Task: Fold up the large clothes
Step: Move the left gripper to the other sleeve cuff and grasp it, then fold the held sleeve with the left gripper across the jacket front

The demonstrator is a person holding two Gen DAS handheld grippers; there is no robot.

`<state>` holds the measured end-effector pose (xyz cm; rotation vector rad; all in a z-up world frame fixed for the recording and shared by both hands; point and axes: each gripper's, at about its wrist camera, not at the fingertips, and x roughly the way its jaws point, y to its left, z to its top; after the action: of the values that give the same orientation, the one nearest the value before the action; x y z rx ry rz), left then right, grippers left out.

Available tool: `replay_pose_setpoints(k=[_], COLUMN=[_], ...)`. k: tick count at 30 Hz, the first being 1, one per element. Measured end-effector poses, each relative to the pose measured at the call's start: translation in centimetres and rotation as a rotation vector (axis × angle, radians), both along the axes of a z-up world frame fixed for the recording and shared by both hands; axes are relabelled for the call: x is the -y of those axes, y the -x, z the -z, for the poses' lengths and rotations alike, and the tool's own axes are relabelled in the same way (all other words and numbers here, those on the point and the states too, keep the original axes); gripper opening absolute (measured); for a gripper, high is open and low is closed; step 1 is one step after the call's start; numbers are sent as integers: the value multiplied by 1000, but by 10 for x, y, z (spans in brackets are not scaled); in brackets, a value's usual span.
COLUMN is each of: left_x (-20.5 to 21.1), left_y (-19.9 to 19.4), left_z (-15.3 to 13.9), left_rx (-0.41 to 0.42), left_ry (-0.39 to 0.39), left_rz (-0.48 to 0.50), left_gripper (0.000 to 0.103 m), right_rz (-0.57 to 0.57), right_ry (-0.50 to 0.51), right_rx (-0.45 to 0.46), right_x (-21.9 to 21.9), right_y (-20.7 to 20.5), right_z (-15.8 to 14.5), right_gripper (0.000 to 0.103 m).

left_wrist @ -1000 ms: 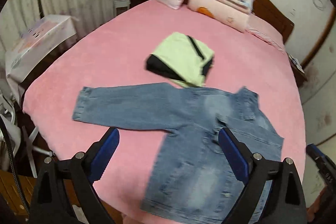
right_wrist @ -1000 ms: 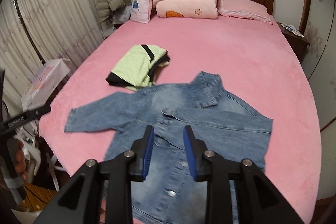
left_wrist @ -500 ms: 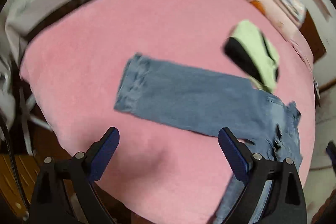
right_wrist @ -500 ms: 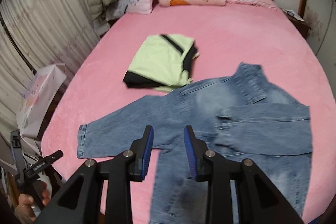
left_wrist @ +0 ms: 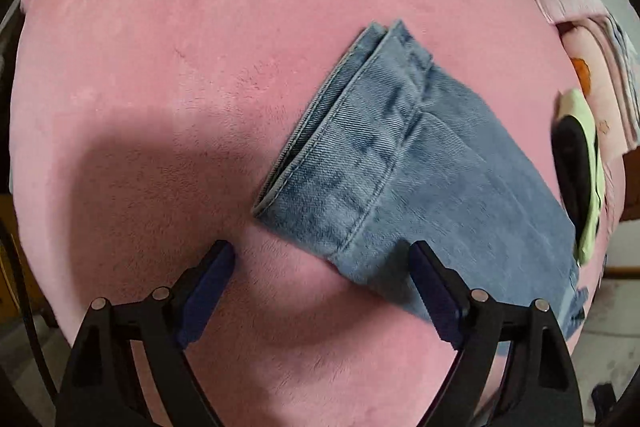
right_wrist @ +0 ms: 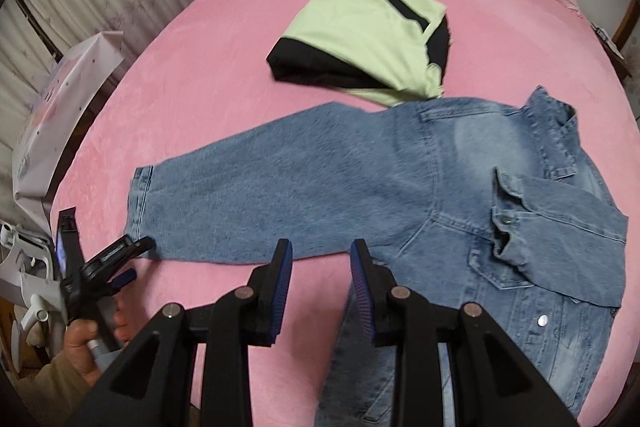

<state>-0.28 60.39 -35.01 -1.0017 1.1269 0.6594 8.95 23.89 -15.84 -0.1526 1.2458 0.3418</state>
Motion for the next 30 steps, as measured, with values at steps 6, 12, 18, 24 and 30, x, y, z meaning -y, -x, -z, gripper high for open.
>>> replay_pose_setpoints(k=[6,12,18,24,30], left_x=[-2,4,66,202,399], left_y=[-21,-40,-76,-148,-222], left_z=[-7,-40,-146,-239,-229], left_rx=[0,29,271,541,578], left_ry=[-41,-101,-180,-145,-10], left_rz=[-15,27,213,539,932], left_gripper=[35,22,22,22,80], right_rz=[2,68,159,319,509], right_ry=[17,0,-30,-64,-54], right_rx=[-39,-42,-29,3,4], right_x=[7,37,85,166,264], right_y=[5,9,12,17,35], right_z=[8,4,-4,-13,-7], right_gripper=[30,30,30,30,30])
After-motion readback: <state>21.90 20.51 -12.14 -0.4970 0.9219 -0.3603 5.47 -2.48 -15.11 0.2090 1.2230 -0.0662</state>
